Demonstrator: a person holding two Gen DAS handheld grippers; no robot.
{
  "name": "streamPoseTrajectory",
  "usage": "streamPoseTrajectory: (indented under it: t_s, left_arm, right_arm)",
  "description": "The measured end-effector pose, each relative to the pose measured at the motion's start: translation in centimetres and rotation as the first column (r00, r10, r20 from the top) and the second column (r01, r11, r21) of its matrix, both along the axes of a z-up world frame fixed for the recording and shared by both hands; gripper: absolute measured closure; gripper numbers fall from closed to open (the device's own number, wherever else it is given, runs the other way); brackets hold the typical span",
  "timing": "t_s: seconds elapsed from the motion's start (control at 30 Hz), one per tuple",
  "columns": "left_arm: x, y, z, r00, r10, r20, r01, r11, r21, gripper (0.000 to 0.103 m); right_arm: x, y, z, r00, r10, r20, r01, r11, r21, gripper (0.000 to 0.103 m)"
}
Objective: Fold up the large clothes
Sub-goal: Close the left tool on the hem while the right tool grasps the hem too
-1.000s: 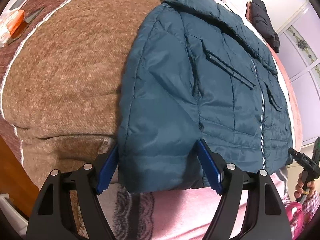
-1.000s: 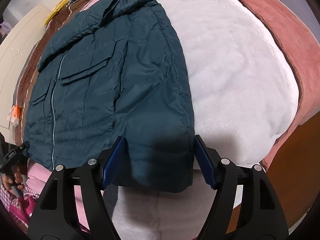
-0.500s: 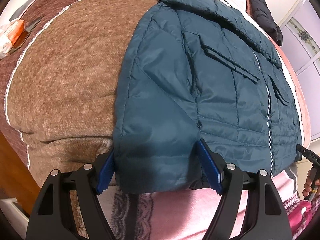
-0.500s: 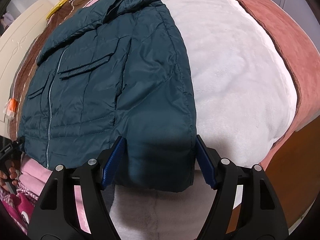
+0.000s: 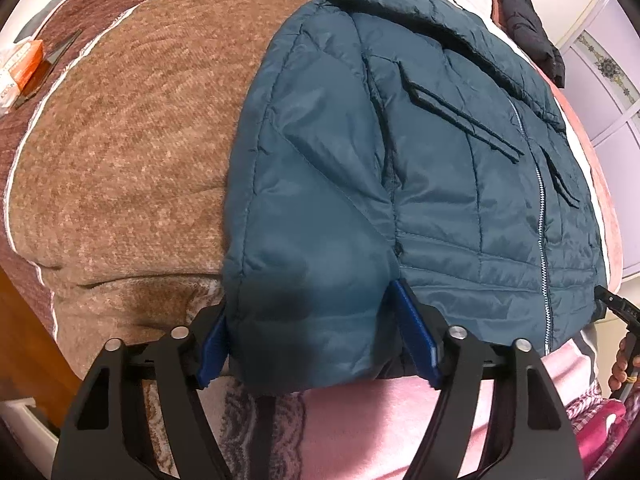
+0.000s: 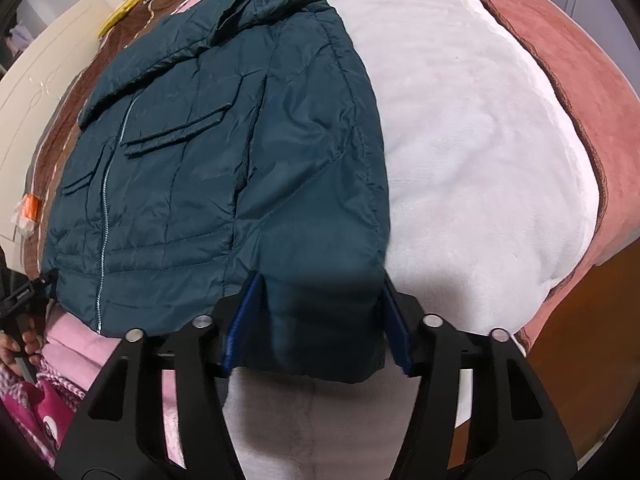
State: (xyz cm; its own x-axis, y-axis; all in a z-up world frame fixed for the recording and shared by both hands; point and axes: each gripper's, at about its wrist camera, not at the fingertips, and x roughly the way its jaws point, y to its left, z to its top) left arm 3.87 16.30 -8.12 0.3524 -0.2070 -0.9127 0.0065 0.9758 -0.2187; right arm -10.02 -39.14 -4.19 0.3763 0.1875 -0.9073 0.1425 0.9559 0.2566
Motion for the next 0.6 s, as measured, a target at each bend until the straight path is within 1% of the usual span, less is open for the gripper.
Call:
streamPoseTrajectory:
  t_s: [0.03,0.07,0.13,0.17,0.23,0.33,0.37,0.5,0.6]
  left_arm:
    - [0.0,-0.1,0.0,1.0,-0.008,0.002,0.008,1.0,-0.006,0.041]
    - [-0.1,-0.2,0.1,1.0,-0.017,0.006,0.017,1.0,-0.007,0.043]
    - [-0.2,-0.4,0.3,0.999,-0.031,0.019,0.031,1.0,0.001,0.056]
    - [-0.3,-0.5,0.5,0.999,-0.038,0.029,0.038,0.999,0.008,0.059]
    - [-0.3,-0.6,0.8,0.998,-0.042,0.041,0.042,0.999,0.008,0.073]
    - [-0.4,0.0,1.4,0.998,-0.034,0.057,0.035,0.999,-0.02,0.083]
    - [-0.5,0.3,1.6,0.998,-0.028,0.063,0.031,0.999,-0.035,0.084]
    - [-1.0,0.9,2.8,0.996,-0.022,0.084,0.027,0.998,-0.057,0.09]
    - [-1.5,1.0,4.2,0.993,-0.028,0.115,0.035,0.998,-0.058,0.091]
  right_arm:
    - [-0.1,-0.3,0.0,1.0,-0.005,0.001,0.005,1.0,0.014,0.06]
    - [-0.1,-0.5,0.0,1.0,-0.009,0.001,0.009,1.0,0.026,0.064]
    - [-0.1,-0.9,0.1,1.0,-0.02,0.002,0.02,0.998,0.053,0.077]
    - [-0.2,-1.1,0.1,1.0,-0.026,0.003,0.026,0.997,0.069,0.079]
    - [-0.2,-1.3,0.2,0.999,-0.033,0.007,0.033,0.996,0.085,0.085]
    - [-0.2,-0.9,0.5,0.999,-0.027,0.017,0.025,0.997,0.07,0.088]
    - [-0.2,-0.8,0.6,0.999,-0.026,0.021,0.024,0.998,0.065,0.089]
    - [-0.7,-0.4,1.7,0.998,-0.014,0.055,0.011,0.999,0.044,0.092]
    - [-0.9,-0.3,2.7,0.996,-0.023,0.08,0.019,0.998,0.058,0.093]
